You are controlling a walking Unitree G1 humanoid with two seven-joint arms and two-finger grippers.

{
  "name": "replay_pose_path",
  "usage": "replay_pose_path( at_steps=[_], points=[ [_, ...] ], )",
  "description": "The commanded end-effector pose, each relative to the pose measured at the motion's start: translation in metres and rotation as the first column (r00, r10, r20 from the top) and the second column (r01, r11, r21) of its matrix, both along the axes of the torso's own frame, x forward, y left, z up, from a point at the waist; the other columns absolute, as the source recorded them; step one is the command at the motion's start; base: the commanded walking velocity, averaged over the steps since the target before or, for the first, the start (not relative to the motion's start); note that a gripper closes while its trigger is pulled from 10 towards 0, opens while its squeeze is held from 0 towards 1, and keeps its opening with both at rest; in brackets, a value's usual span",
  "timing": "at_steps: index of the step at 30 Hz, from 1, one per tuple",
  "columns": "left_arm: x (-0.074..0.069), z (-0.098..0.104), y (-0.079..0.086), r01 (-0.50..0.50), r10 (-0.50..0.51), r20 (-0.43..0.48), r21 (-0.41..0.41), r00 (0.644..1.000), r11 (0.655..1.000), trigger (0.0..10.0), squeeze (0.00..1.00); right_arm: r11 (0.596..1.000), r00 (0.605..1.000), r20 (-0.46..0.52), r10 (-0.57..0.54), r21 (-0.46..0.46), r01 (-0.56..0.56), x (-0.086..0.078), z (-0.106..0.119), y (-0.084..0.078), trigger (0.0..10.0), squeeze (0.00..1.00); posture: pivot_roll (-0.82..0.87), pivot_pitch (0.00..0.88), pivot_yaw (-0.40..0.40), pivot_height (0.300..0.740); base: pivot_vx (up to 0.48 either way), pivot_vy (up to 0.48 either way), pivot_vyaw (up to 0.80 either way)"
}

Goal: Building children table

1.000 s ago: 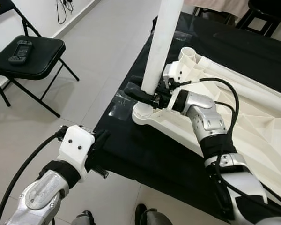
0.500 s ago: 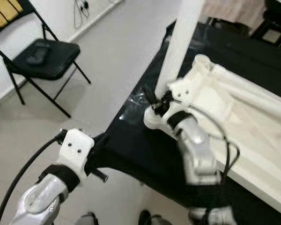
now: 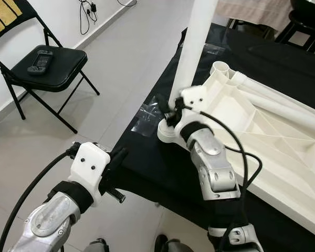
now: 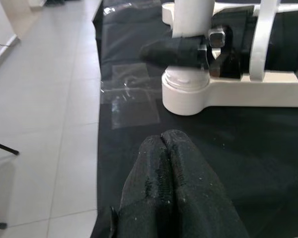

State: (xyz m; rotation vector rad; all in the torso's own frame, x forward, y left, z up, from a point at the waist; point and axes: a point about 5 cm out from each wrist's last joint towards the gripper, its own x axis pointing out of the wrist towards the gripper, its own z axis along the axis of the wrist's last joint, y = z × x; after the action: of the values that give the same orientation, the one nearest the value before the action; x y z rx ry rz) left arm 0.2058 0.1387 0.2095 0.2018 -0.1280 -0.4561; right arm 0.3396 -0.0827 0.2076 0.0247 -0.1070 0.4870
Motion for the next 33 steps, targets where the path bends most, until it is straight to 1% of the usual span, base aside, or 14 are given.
replay_pose_path(
  at_steps=[1, 4, 5, 6, 7, 10, 16, 17, 18, 19, 23, 29, 32, 33],
  points=[
    [-0.002, -0.004, -0.004, 0.019, -0.019, -0.026, -0.016, 0.999, 1.0, 10.0, 0.0, 0.99, 0.989, 0.057, 0.135, 0.034, -0.137, 0.0, 0.016, -0.001, 10.0, 1.0, 0.13, 0.287, -0.13, 0.74, 0.0, 0.0, 0.0],
    [-0.002, -0.003, -0.004, 0.018, -0.019, -0.025, -0.016, 1.0, 1.0, 10.0, 0.0, 0.971, 0.968, 0.095, 0.234, 0.028, -0.237, 0.001, 0.025, -0.003, 10.0, 1.0, 0.13, 0.287, -0.13, 0.74, 0.0, 0.0, 0.0],
    [-0.002, -0.003, -0.004, 0.016, -0.017, -0.023, -0.015, 1.0, 1.0, 10.0, 0.0, 0.945, 0.937, 0.129, 0.325, -0.02, -0.325, 0.002, 0.033, -0.006, 10.0, 0.0, 0.13, 0.285, -0.134, 0.74, 0.0, 0.0, 0.0],
    [-0.002, -0.003, -0.004, 0.016, -0.017, -0.023, -0.015, 1.0, 1.0, 10.0, 0.0, 0.945, 0.937, 0.129, 0.325, -0.02, -0.325, 0.002, 0.033, -0.006, 10.0, 0.0, 0.13, 0.285, -0.134, 0.74, 0.0, 0.0, 0.0],
    [-0.001, -0.002, -0.002, 0.006, -0.007, -0.014, -0.012, 1.0, 1.0, 10.0, 0.0, 0.89, 0.877, 0.158, 0.455, -0.115, -0.441, 0.01, 0.044, -0.015, 10.0, 0.0, 0.14, 0.281, -0.138, 0.74, 0.0, 0.0, 0.0],
    [0.0, -0.001, -0.001, -0.002, 0.002, -0.009, -0.009, 1.0, 1.0, 10.0, 0.0, 0.843, 0.83, 0.153, 0.536, -0.158, -0.515, 0.014, 0.047, -0.019, 10.0, 0.0, 0.15, 0.278, -0.138, 0.74, 0.0, 0.0, 0.0],
    [0.0, 0.0, -0.001, -0.005, 0.005, -0.004, -0.006, 1.0, 1.0, 10.0, 0.0, 0.81, 0.805, 0.131, 0.578, -0.207, -0.548, 0.021, 0.045, -0.019, 9.5, 0.0, 0.16, 0.274, -0.14, 0.74, 0.0, 0.0, 0.0],
    [0.0, 0.0, -0.001, -0.006, 0.006, -0.001, -0.005, 1.0, 1.0, 10.0, 0.0, 0.806, 0.802, 0.124, 0.584, -0.204, -0.556, 0.024, 0.045, -0.018, 1.9, 0.0, 0.16, 0.272, -0.143, 0.74, 0.0, 0.0, 0.0],
    [0.0, 0.0, -0.001, -0.006, 0.006, -0.001, -0.005, 1.0, 1.0, 10.0, 0.0, 0.806, 0.802, 0.124, 0.584, -0.204, -0.556, 0.024, 0.045, -0.018, 1.9, 0.0, 0.16, 0.272, -0.143, 0.74, 0.0, 0.0, 0.0],
    [0.0, 0.0, -0.001, -0.007, 0.007, 0.0, -0.005, 1.0, 1.0, 10.0, 0.0, 0.796, 0.792, 0.116, 0.6, -0.193, -0.574, 0.026, 0.044, -0.018, 0.0, 0.0, 0.16, 0.271, -0.144, 0.74, 0.0, 0.0, 0.0],
    [0.0, 0.0, -0.001, -0.01, 0.01, 0.001, -0.005, 1.0, 1.0, 10.0, 0.0, 0.754, 0.751, 0.095, 0.653, -0.17, -0.635, 0.029, 0.042, -0.019, 0.0, 0.0, 0.15, 0.271, -0.147, 0.74, 0.0, 0.0, 0.0],
    [-0.001, -0.001, -0.002, -0.011, 0.011, -0.003, -0.006, 1.0, 1.0, 10.0, 0.0, 0.73, 0.729, 0.08, 0.68, -0.166, -0.663, 0.029, 0.034, -0.024, 0.0, 0.0, 0.15, 0.275, -0.144, 0.74, 0.0, 0.0, 0.0],
    [-0.001, -0.001, -0.002, -0.01, 0.01, -0.005, -0.006, 1.0, 1.0, 10.0, 0.0, 0.739, 0.738, 0.081, 0.67, -0.171, -0.652, 0.029, 0.03, -0.027, 0.0, 0.0, 0.15, 0.277, -0.144, 0.74, 0.0, 0.0, 0.0],
    [-0.001, -0.001, -0.002, -0.009, 0.009, -0.006, -0.006, 1.0, 1.0, 10.0, 0.0, 0.775, 0.775, 0.085, 0.626, -0.173, -0.608, 0.029, 0.027, -0.031, 0.0, 0.0, 0.14, 0.281, -0.145, 0.74, 0.0, 0.0, 0.0]
  ],
)
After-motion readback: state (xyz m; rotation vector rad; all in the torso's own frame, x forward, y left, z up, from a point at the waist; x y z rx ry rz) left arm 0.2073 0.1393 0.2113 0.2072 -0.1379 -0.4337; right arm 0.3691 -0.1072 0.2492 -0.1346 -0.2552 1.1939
